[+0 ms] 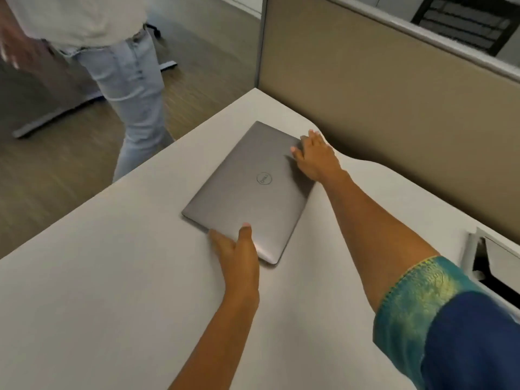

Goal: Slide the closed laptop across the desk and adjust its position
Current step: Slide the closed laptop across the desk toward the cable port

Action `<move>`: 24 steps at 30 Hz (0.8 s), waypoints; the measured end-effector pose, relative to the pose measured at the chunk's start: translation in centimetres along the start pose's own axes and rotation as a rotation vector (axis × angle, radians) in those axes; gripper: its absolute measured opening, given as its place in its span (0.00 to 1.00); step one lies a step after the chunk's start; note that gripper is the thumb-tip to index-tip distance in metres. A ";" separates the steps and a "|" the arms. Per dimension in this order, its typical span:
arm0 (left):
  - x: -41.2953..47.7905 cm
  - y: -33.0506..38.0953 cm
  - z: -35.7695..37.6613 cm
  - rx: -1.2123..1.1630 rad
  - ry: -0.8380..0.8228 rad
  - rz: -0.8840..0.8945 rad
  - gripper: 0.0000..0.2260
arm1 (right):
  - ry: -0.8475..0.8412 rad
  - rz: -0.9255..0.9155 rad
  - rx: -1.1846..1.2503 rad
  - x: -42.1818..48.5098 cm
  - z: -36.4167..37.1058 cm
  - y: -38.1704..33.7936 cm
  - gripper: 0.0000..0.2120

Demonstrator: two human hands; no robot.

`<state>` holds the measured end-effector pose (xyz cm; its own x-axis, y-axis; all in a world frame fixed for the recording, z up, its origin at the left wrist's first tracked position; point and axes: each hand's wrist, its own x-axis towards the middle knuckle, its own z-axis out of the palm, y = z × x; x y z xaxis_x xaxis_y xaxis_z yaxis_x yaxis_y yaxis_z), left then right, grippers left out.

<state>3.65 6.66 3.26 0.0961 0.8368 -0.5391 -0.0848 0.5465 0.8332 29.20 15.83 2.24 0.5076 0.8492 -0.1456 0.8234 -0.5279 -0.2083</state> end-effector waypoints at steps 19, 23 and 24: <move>2.8 3.5 -3.2 -0.048 0.050 -0.203 0.15 | -0.162 0.174 0.227 1.0 -1.0 4.0 0.22; 3.7 4.0 -4.3 0.029 0.008 -0.223 0.05 | -0.180 0.228 0.349 -2.5 -1.2 6.7 0.20; 3.8 4.1 -4.5 0.045 -0.001 -0.227 0.04 | -0.182 0.244 0.363 -3.4 -1.1 7.2 0.20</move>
<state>-0.78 12.23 4.10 0.1085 0.6927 -0.7130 -0.0168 0.7184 0.6954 33.66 9.14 2.35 0.5959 0.7007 -0.3924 0.5275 -0.7099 -0.4666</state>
